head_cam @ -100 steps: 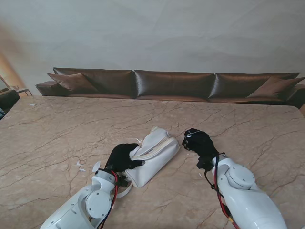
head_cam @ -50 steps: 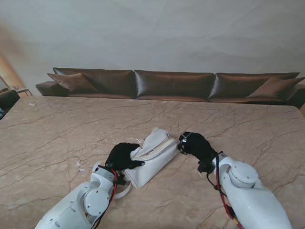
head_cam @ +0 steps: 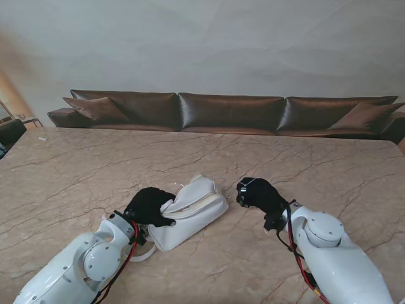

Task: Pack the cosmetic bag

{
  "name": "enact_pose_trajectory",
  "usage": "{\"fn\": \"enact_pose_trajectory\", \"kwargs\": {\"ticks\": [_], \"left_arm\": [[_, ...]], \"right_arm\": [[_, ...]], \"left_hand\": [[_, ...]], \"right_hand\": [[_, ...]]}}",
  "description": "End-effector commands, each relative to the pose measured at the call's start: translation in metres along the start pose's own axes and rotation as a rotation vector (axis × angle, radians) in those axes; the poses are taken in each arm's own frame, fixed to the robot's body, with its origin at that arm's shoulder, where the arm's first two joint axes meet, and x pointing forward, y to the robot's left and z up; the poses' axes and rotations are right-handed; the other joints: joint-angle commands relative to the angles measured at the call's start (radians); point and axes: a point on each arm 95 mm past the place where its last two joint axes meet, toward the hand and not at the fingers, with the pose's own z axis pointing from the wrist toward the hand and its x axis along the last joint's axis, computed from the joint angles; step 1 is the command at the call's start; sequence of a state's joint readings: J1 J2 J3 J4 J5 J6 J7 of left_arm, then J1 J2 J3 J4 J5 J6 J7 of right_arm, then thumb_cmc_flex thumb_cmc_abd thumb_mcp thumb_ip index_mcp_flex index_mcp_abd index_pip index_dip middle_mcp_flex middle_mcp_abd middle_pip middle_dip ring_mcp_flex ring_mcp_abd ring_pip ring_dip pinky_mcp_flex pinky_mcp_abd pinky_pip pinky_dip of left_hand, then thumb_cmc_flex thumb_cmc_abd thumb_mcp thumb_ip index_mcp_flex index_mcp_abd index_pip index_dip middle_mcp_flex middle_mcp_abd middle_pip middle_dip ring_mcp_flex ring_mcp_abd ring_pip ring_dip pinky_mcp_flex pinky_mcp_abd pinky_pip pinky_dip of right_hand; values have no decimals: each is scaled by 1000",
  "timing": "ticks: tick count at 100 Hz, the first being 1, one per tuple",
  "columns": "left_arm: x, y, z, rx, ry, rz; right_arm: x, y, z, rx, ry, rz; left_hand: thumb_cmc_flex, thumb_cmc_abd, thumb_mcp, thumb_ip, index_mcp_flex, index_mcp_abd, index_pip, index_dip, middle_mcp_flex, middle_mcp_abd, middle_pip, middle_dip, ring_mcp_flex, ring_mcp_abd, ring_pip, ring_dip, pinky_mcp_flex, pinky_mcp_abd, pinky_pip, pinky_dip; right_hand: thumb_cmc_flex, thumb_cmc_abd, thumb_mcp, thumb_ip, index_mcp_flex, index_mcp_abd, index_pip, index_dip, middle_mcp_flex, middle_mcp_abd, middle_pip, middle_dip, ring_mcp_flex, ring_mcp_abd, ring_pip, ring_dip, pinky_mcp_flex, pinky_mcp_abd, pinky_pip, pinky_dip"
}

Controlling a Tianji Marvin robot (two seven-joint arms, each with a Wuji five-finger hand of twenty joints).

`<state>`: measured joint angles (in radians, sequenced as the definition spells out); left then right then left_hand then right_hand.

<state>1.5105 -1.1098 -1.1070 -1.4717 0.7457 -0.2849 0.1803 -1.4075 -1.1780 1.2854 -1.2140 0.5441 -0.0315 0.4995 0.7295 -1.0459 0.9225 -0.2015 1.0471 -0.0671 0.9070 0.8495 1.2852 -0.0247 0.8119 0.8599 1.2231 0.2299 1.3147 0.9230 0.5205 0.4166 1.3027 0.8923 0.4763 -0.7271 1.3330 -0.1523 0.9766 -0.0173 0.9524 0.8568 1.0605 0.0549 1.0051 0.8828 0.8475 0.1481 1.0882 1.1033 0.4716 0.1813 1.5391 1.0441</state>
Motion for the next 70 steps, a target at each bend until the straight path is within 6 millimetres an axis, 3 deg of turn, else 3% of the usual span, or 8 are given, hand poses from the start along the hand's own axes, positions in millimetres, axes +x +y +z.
{"fn": "enact_pose_trajectory", "kwargs": {"ticks": [1, 19, 27, 32, 34, 40, 69, 70], "left_arm": [[-4, 15, -4, -37, -9, -8], [-3, 36, 0, -66, 0, -41], [-2, 43, 3, -83, 2, -54], [-2, 47, 4, -97, 7, -52], [-2, 48, 5, -103, 9, -50], [-2, 51, 7, -118, 13, -53], [-2, 64, 11, -181, 39, -53], [-2, 64, 11, -182, 40, -53]], "right_arm": [[0, 0, 2, 2, 8, -6], [0, -2, 1, -4, 19, -22], [2, -2, -1, -6, 25, -36], [4, -2, -2, -7, 30, -44], [5, -2, -2, -8, 32, -48], [7, -3, -3, -10, 40, -55], [14, -9, 0, 7, 70, -71], [14, -9, 0, 7, 72, -71]], "left_hand": [[384, 4, 647, 127, 209, -219, 410, 67, 79, -106, 138, 16, 45, -17, 72, 5, -16, -6, 37, -9], [385, 18, 647, 90, 208, -228, 397, 59, 77, -125, 121, 13, 40, -24, 50, 18, -21, 3, 23, -6], [385, 23, 647, 79, 209, -228, 393, 53, 78, -108, 117, 14, 37, -25, 43, 22, -27, 4, 18, -3], [386, 24, 647, 76, 209, -228, 395, 52, 77, -109, 115, 15, 37, -25, 42, 24, -27, 4, 17, -2], [386, 25, 647, 75, 208, -232, 395, 52, 76, -131, 114, 16, 36, -25, 41, 25, -27, 4, 16, -1], [386, 25, 647, 73, 208, -231, 396, 51, 78, -110, 114, 18, 35, -25, 39, 27, -31, 3, 13, -1], [386, 24, 648, 74, 208, -228, 400, 49, 78, -109, 114, 23, 35, -23, 36, 31, -34, 0, 12, 3], [386, 24, 648, 74, 208, -230, 399, 49, 77, -122, 113, 24, 35, -23, 36, 31, -33, 0, 12, 3]], "right_hand": [[85, 39, 35, 19, 53, -318, 105, 44, -24, -54, -17, 9, -9, -1, 4, -1, 2, -9, -2, 9], [85, 32, 39, 19, 57, -317, 105, 42, -21, -54, -16, 8, -7, 0, 5, -1, 4, -11, -2, 10], [85, 31, 41, 19, 59, -318, 106, 41, -20, -54, -16, 8, -7, 0, 4, -1, 4, -11, -2, 10], [85, 31, 42, 19, 59, -318, 106, 41, -20, -54, -16, 8, -7, 0, 4, -1, 4, -12, -3, 11], [85, 31, 42, 19, 59, -318, 106, 41, -20, -54, -16, 8, -7, -1, 5, -1, 4, -12, -3, 11], [84, 29, 43, 18, 59, -318, 106, 41, -19, -54, -16, 8, -5, 0, 5, -1, 7, -11, -2, 11], [86, 27, 43, 12, 60, -319, 106, 41, -20, -56, -16, 8, -5, -2, 3, -2, 7, -11, -3, 11], [86, 27, 43, 12, 60, -319, 106, 41, -20, -56, -16, 8, -5, -2, 3, -2, 7, -11, -3, 11]]}}
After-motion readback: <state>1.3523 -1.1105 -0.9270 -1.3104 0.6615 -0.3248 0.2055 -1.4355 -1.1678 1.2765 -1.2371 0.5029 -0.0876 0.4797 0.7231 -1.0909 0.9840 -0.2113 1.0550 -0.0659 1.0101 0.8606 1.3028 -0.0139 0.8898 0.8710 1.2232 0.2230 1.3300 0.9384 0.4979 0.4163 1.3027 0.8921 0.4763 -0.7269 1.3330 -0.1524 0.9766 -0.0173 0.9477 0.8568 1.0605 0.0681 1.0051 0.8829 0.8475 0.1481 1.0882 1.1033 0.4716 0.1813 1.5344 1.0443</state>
